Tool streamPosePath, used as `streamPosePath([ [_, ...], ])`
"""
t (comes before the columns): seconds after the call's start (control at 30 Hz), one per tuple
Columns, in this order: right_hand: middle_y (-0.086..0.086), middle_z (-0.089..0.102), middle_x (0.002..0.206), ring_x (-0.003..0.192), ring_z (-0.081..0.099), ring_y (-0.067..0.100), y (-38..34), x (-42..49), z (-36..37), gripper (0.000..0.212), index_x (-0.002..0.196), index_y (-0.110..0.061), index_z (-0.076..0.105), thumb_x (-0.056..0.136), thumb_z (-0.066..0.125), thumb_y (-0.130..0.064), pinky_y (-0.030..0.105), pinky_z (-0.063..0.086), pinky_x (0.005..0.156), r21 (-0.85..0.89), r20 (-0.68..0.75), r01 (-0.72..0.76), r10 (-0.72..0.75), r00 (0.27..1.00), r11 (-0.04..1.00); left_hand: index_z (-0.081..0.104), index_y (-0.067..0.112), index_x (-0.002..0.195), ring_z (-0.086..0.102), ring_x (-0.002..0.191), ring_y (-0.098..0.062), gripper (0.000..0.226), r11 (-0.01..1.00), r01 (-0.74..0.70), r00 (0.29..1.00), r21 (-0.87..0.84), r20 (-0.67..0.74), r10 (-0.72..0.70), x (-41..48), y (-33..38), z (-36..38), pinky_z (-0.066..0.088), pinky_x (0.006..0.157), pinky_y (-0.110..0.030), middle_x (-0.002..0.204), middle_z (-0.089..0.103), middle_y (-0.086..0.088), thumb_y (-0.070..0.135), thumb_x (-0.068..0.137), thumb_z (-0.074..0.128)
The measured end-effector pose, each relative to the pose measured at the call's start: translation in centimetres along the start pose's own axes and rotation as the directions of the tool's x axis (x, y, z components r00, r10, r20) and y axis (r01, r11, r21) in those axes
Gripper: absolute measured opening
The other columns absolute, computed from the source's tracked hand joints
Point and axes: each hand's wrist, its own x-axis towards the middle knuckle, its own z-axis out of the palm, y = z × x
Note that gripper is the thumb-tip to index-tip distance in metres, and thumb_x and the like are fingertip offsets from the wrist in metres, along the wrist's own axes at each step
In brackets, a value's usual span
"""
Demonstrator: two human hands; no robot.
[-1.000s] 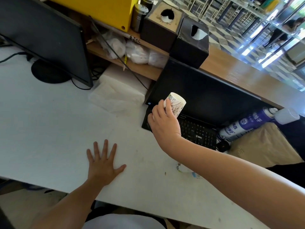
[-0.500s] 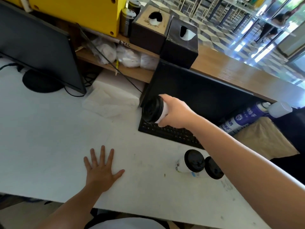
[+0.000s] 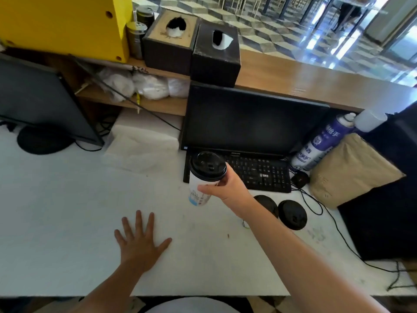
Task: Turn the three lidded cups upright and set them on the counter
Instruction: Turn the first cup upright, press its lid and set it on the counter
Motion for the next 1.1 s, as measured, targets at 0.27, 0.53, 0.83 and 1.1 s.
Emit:
streamPosePath([
  [0.27,-0.006,0.07,0.123,0.118,0.065,0.012,0.7,-0.2,-1.5,0.069,0.128,-0.025,0.058,0.07,0.091,-0.008,0.045,0.054,0.103,0.004,0.017,-0.008,0.008,1.0,1.0,-0.018,0.032,0.154,-0.023,0.146,-0.047,0.103,0.999,0.04,0.997,0.037,0.066,-0.042,-0.4,0.9,-1.3,-0.002,0.117,-0.064,0.163,-0.027,-0.008,0.087,0.079,0.025],
  [0.53,-0.009,0.068,0.125,0.121,0.062,0.012,-1.4,0.4,-3.8,0.07,0.132,-0.028,0.055,0.073,0.089,-0.01,0.044,0.052,0.104,-0.015,0.053,0.023,-0.022,0.998,1.0,0.063,0.019,0.118,0.066,0.11,-0.023,0.046,0.7,-0.024,0.973,-0.714,0.143,0.179,1.3,7.9,-13.4,0.054,0.09,-0.034,0.123,0.067,-0.005,0.019,0.077,0.084],
  [0.83,-0.013,0.069,0.122,0.112,0.066,0.003,-5.0,0.8,-7.4,0.076,0.134,-0.031,0.052,0.07,0.092,-0.02,0.027,0.058,0.09,-0.032,0.018,0.169,-0.168,0.986,0.985,0.047,0.036,0.136,0.061,0.111,-0.007,0.081,0.448,-0.497,0.854,-0.743,-0.326,0.406,-1.7,17.7,-24.0,0.056,0.088,-0.028,0.121,0.062,0.019,0.024,0.068,0.09],
  [1.1,-0.012,0.069,0.122,0.115,0.064,0.007,-5.3,1.5,-10.3,0.077,0.133,-0.032,0.053,0.068,0.093,-0.025,0.04,0.058,0.097,-0.09,-0.016,0.183,-0.185,0.983,0.979,0.05,0.036,0.134,0.062,0.114,-0.006,0.079,0.43,-0.543,0.827,-0.722,-0.371,0.422,-1.2,20.7,-24.6,0.057,0.091,-0.029,0.122,0.064,0.017,0.024,0.067,0.09],
])
